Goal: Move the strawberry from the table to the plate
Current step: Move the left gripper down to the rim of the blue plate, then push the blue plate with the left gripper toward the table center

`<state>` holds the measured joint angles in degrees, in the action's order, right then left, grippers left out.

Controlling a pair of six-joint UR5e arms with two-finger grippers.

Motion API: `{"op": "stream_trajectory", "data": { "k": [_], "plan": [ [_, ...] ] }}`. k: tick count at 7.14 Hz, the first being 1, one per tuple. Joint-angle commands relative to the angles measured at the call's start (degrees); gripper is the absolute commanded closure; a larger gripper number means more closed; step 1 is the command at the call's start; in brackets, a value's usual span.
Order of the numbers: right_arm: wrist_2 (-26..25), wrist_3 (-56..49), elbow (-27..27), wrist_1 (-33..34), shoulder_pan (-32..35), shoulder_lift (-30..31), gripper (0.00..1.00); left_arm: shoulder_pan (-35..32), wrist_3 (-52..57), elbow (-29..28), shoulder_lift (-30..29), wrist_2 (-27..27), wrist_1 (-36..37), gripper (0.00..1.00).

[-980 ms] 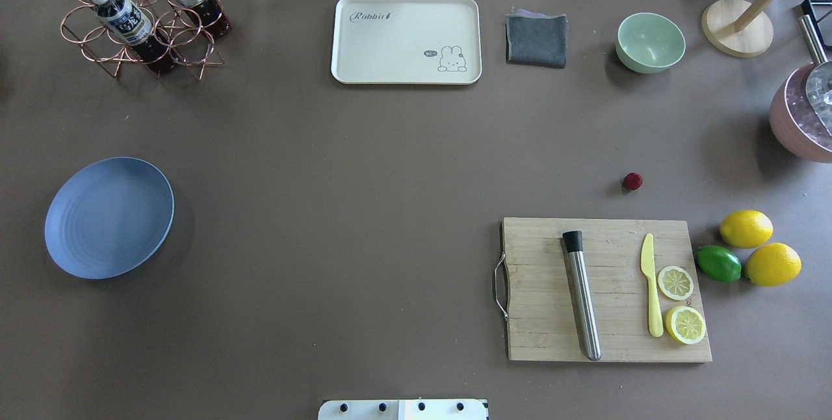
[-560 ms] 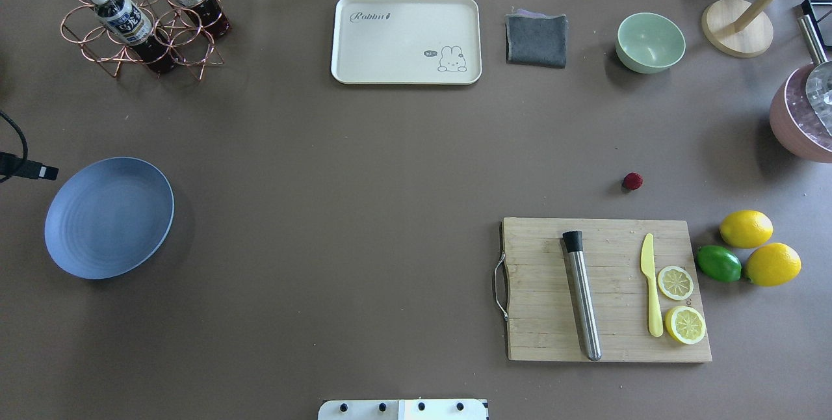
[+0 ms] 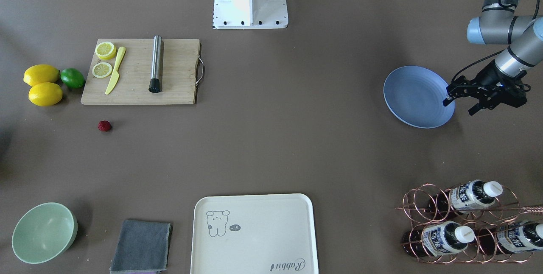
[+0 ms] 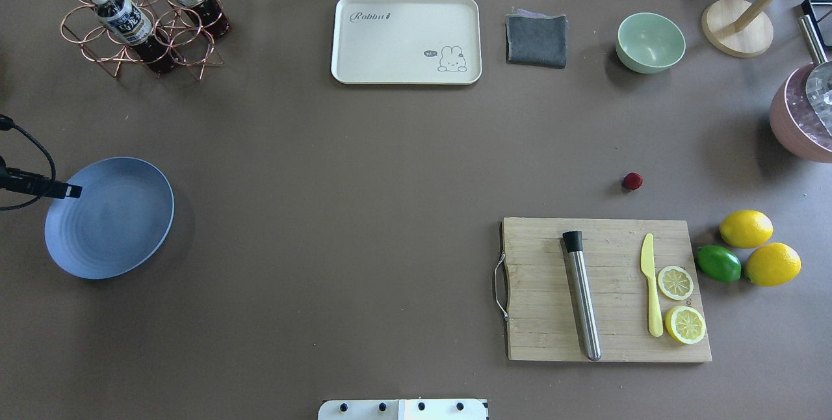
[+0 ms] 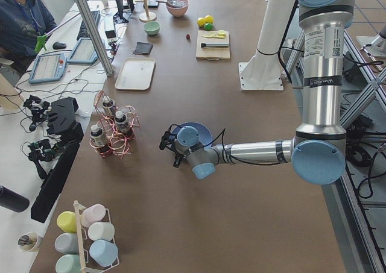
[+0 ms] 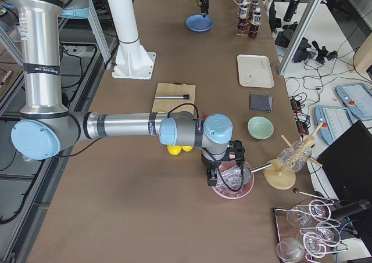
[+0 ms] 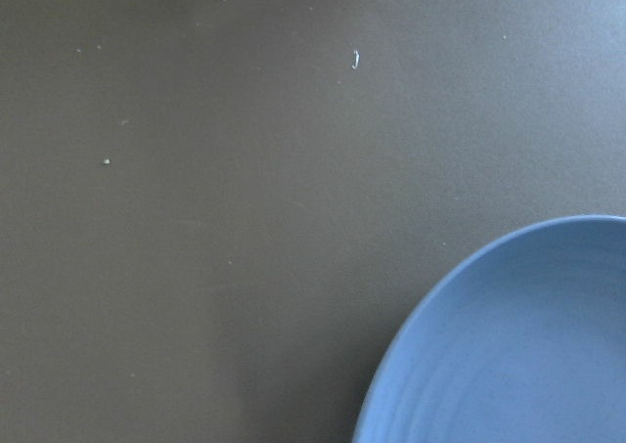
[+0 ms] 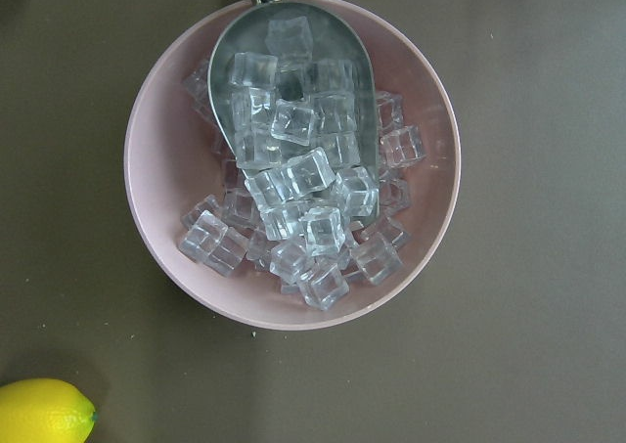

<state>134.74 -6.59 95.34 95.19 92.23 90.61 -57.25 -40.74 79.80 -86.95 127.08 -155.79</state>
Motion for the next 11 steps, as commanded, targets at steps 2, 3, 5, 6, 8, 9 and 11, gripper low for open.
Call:
{"op": "stream_trajectory", "data": {
  "k": [2,3,5,6,8,9,11],
  "plan": [
    [0.0,0.0,0.0,-0.1,-0.1,-0.1,0.00,2.1,0.0,-1.5,0.0,-0.1,-3.2,0.73],
    [0.0,0.0,0.0,-0.1,-0.1,-0.1,0.00,2.0,-0.1,-1.3,0.1,-0.1,-3.3,0.83],
    [0.0,0.0,0.0,0.0,-0.2,-0.1,0.00,2.0,-0.6,0.8,-0.1,0.5,-3.1,1.00],
    [0.0,0.0,0.0,0.0,-0.2,0.0,0.00,1.6,-2.7,1.9,-0.9,2.4,-2.5,1.00],
    [0.0,0.2,0.0,0.0,-0.2,0.0,0.00,0.8,-18.2,4.2,-7.1,6.3,-2.5,1.00],
    [0.0,0.2,0.0,0.0,-0.2,0.0,0.00,2.0,-24.1,3.7,-12.1,5.9,-2.3,1.00],
    [0.1,0.2,-0.1,0.0,-0.2,0.2,0.00,9.1,-30.3,2.9,-22.0,0.4,3.2,1.00]
  ]
}}
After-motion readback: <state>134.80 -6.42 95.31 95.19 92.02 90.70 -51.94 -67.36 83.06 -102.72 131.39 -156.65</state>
